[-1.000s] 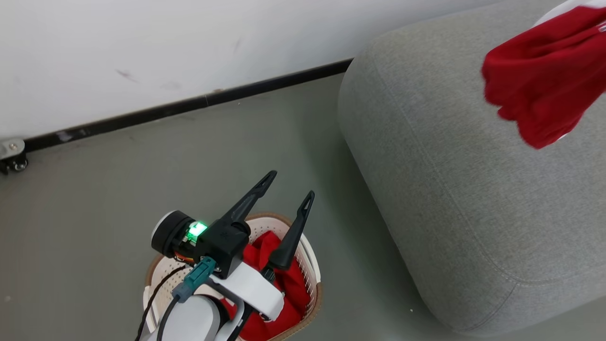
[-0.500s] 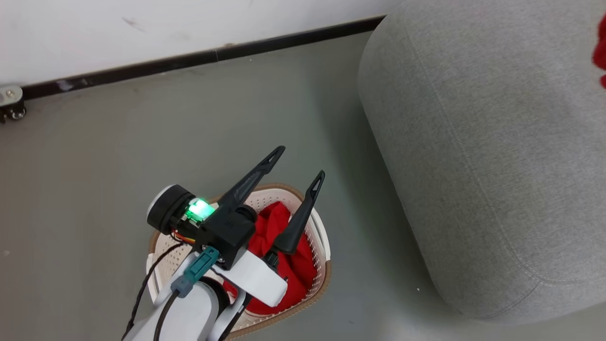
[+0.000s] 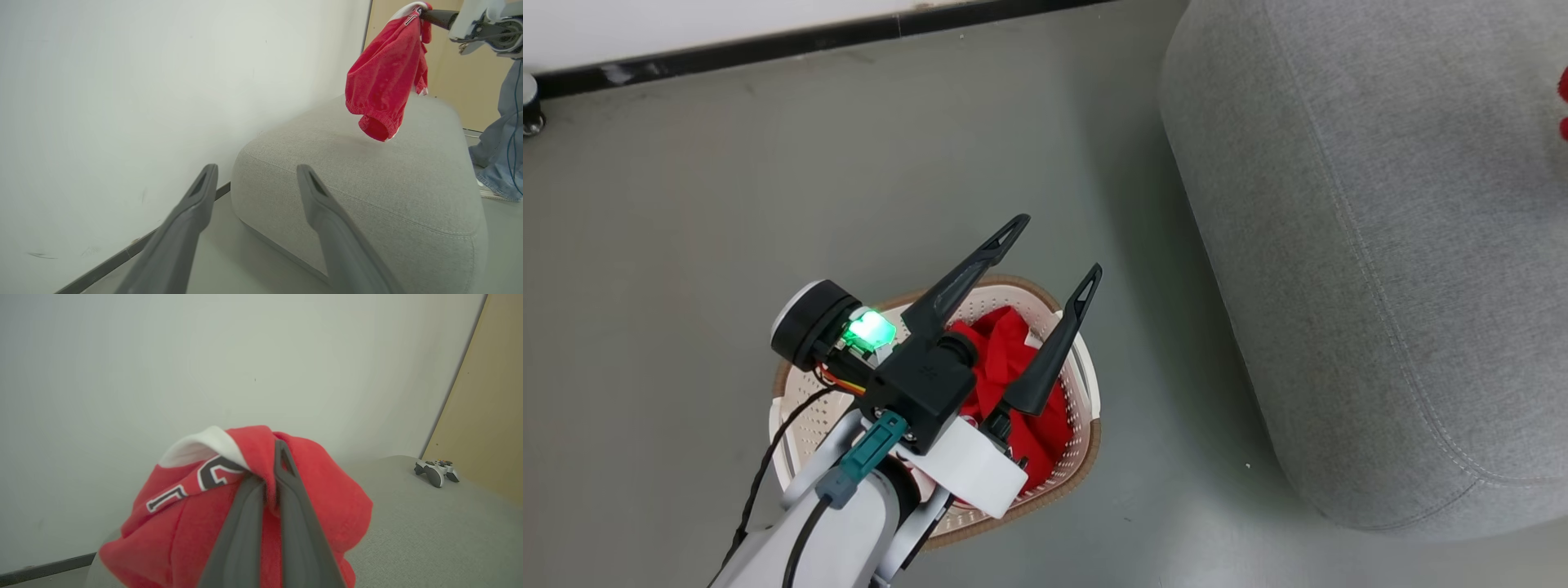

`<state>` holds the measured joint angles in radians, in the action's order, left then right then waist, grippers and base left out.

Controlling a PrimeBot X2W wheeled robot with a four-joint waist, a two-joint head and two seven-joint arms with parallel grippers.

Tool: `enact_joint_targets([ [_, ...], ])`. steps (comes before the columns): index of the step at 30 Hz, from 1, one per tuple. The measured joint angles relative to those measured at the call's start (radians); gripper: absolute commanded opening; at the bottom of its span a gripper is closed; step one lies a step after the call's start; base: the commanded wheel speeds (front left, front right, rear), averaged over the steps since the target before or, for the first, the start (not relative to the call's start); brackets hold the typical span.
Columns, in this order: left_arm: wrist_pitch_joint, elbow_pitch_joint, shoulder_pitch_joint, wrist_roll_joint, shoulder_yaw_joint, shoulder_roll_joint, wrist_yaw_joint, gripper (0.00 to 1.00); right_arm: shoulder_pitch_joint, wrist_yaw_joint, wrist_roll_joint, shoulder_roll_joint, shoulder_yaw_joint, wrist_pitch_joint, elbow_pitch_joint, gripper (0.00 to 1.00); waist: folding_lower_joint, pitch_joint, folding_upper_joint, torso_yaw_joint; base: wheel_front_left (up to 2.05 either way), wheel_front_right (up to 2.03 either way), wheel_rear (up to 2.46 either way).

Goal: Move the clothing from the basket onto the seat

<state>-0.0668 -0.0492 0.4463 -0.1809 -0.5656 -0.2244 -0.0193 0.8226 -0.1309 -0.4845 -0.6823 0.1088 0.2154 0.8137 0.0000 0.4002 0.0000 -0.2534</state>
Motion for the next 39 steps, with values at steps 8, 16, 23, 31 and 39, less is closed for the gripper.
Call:
enact_joint_targets([
  [8,0.017,-0.024,0.015,0.01,-0.001,-0.016,-0.003,1.0,-0.039,0.0,0.015,0.071,0.056,0.015,0.131,0.0,0.0,0.052,0.0,0.008,0.0,0.0,0.0],
  [16,0.023,-0.038,0.029,0.011,-0.001,-0.019,-0.005,1.0,-0.071,0.0,0.037,0.116,0.088,0.024,0.238,0.0,0.0001,0.085,0.0,0.018,0.0,0.0,0.0],
  [23,0.022,-0.038,0.03,0.011,0.001,-0.022,-0.007,1.0,-0.105,0.0,0.065,0.178,0.083,0.026,0.283,0.0,0.0,0.104,0.0,0.018,0.0,0.0,0.0],
  [31,0.013,-0.03,0.03,0.011,0.003,-0.024,-0.008,1.0,-0.113,0.0,0.097,0.215,0.085,0.028,0.313,0.0,0.0,0.1,0.0,0.007,0.0,0.0,0.0],
  [39,-0.004,-0.013,0.03,0.009,0.004,-0.022,-0.008,1.0,-0.128,0.0,0.139,0.22,0.089,0.033,0.288,1.0,0.0,0.085,0.0,-0.006,0.0,0.0,0.0],
])
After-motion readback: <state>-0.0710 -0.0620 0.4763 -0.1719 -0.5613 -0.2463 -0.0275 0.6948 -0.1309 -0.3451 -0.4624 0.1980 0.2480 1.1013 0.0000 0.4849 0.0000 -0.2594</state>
